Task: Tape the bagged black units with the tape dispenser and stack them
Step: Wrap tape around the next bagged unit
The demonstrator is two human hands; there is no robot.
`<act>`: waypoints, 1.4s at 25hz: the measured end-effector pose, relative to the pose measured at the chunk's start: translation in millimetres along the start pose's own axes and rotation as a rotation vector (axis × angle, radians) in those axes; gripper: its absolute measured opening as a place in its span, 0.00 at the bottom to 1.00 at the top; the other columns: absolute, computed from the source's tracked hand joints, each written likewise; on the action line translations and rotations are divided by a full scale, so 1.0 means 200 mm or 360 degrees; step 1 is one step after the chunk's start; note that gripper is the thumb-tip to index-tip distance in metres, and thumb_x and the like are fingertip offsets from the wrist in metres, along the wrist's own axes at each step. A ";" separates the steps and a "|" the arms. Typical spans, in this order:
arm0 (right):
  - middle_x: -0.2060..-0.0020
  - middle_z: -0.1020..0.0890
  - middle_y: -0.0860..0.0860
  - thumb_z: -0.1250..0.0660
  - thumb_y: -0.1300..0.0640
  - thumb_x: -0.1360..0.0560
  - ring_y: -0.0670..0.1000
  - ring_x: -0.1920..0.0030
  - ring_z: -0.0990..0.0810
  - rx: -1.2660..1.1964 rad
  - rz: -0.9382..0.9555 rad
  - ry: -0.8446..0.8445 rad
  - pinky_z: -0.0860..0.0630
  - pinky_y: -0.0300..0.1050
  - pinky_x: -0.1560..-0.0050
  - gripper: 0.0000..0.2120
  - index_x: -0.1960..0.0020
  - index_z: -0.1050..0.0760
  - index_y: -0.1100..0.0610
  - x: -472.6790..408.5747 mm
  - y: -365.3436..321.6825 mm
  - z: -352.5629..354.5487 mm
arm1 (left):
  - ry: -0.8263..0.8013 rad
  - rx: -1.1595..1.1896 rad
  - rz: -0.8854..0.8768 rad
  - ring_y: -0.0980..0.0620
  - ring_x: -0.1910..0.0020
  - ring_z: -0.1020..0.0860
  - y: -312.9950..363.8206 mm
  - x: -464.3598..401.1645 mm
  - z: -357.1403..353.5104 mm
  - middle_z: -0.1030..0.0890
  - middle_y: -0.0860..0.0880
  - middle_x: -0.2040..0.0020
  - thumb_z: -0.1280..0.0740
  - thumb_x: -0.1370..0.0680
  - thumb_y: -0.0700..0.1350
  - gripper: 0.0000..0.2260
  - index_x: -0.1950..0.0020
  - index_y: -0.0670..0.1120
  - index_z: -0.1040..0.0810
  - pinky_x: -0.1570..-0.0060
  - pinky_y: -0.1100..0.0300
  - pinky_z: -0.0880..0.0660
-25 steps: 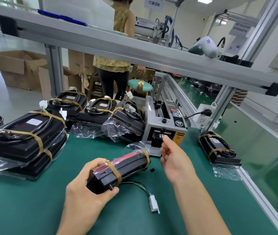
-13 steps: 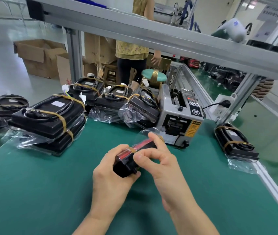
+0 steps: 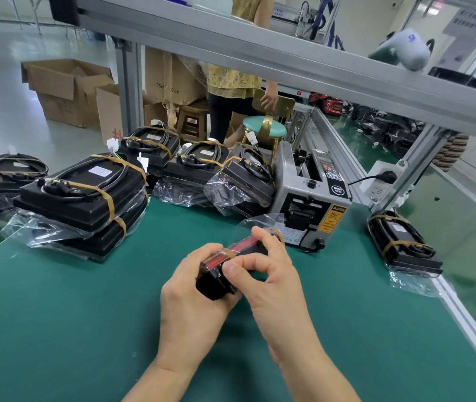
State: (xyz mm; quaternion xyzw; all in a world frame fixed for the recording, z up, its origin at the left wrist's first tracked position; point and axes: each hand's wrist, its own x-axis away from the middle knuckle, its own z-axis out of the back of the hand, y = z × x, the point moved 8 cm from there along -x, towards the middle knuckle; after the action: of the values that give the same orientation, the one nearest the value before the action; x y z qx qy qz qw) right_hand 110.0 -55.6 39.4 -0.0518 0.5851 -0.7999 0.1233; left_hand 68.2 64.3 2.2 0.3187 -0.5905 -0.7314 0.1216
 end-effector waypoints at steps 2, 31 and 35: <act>0.33 0.35 0.30 0.26 0.55 0.29 0.34 0.27 0.47 0.0019 0.0030 0.0029 0.50 0.54 0.25 0.12 0.66 0.18 0.40 0.00 0.00 0.00 | 0.0009 -0.0004 0.0004 0.56 0.54 0.19 0.00 0.00 0.00 0.17 0.54 0.53 0.21 0.40 0.34 0.26 0.46 0.52 0.21 0.50 0.60 0.24; 0.48 0.25 0.30 0.27 0.52 0.32 0.33 0.42 0.29 0.0001 0.0165 0.0469 0.37 0.45 0.33 0.16 0.48 0.27 0.39 -0.01 0.14 0.20 | -0.0244 0.0110 0.0039 0.62 0.56 0.19 -0.08 -0.12 0.06 0.16 0.59 0.55 0.18 0.49 0.32 0.35 0.50 0.60 0.20 0.53 0.74 0.26; 0.45 0.23 0.34 0.28 0.55 0.27 0.33 0.42 0.28 -0.0100 -0.0009 0.0427 0.34 0.24 0.46 0.15 0.45 0.25 0.41 -0.10 0.25 0.38 | -0.0428 0.0083 0.0020 0.59 0.55 0.19 -0.09 -0.14 0.07 0.16 0.56 0.54 0.18 0.50 0.31 0.35 0.48 0.56 0.19 0.52 0.74 0.27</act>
State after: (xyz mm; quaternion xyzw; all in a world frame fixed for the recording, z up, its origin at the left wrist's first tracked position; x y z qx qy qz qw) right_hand 153.9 -135.2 15.9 0.0502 0.6209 -0.7812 0.0402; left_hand 83.7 96.2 -4.4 0.2171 -0.6224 -0.7511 0.0376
